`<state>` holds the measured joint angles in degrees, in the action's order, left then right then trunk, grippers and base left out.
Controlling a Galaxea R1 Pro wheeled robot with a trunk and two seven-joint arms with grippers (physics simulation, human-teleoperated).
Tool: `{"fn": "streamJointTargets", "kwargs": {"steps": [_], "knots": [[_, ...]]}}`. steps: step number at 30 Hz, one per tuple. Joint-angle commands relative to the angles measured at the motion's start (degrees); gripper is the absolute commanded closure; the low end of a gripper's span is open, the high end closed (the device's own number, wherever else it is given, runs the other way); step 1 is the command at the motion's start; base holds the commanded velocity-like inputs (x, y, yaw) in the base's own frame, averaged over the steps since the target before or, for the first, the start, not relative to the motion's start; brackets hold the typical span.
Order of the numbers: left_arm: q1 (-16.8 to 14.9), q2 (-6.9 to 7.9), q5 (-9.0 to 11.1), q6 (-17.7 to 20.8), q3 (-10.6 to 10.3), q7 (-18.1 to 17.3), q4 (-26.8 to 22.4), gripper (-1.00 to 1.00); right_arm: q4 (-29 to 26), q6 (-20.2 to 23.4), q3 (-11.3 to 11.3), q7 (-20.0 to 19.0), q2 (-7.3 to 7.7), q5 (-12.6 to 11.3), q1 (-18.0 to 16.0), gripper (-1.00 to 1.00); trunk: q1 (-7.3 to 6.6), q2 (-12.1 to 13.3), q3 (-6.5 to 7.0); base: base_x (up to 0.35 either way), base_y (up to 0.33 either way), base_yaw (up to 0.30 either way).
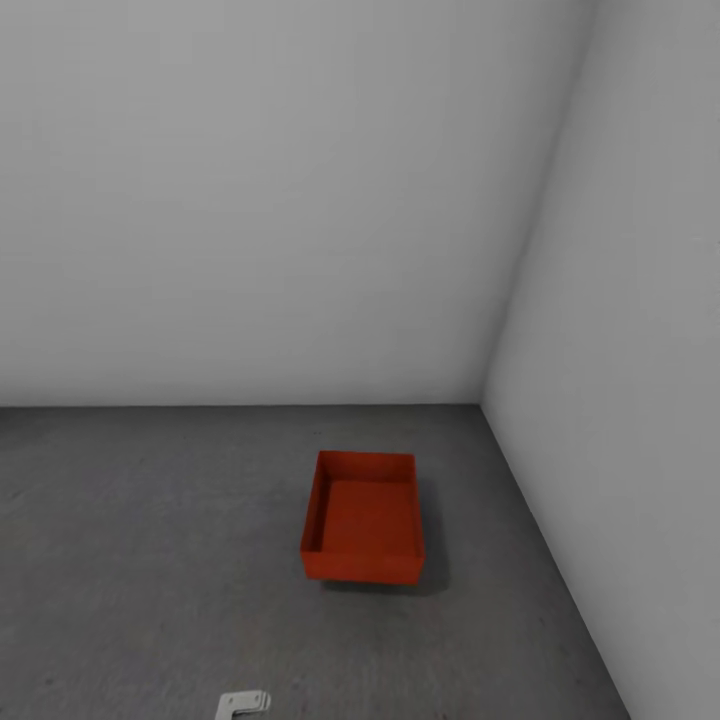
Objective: Move the two storage containers from the living room to the garage. In the garage, place one container on the floor and stack the other container on top of it (either order is fine).
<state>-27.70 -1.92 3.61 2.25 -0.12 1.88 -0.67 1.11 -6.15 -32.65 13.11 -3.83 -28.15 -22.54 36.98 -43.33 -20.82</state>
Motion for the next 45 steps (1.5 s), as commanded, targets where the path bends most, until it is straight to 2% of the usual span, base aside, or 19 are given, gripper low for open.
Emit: {"fn": "streamJointTargets", "kwargs": {"steps": [1, 19, 39, 45], "knots": [[0.0, -0.01, 0.4, 0.2, 0.0, 0.1, 0.1, -1.0, 0.3, -0.2, -0.5, 0.1, -0.04, -0.6, -0.1, -1.0, 0.01, 0.0, 0.03, 0.0, 0.0, 0.0], [0.3, 1.31, 0.4, 0.3, 0.0, 0.2, 0.4, -1.0, 0.7, -0.3, -0.4, 0.1, 0.06, -1.3, 3.0, -1.0, 0.01, 0.0, 1.67, 0.0, 0.0, 0.0], [0.6, 2.75, 0.4, 0.2, 0.1, 0.2, 0.4, -1.0, 0.7, -0.3, -0.4, 0.1, 0.05, -1.2, 3.2, -1.0, 0.01, 0.0, 3.48, 0.0, 0.0, 0.0], [2.7, 2.69, 1.1, 0.0, 0.2, 0.2, 0.4, -1.0, 0.7, -0.3, -0.4, 0.1, 0.05, -1.2, 3.2, -1.0, 0.01, 0.0, 4.03, 0.0, 0.0, 0.0]]}}
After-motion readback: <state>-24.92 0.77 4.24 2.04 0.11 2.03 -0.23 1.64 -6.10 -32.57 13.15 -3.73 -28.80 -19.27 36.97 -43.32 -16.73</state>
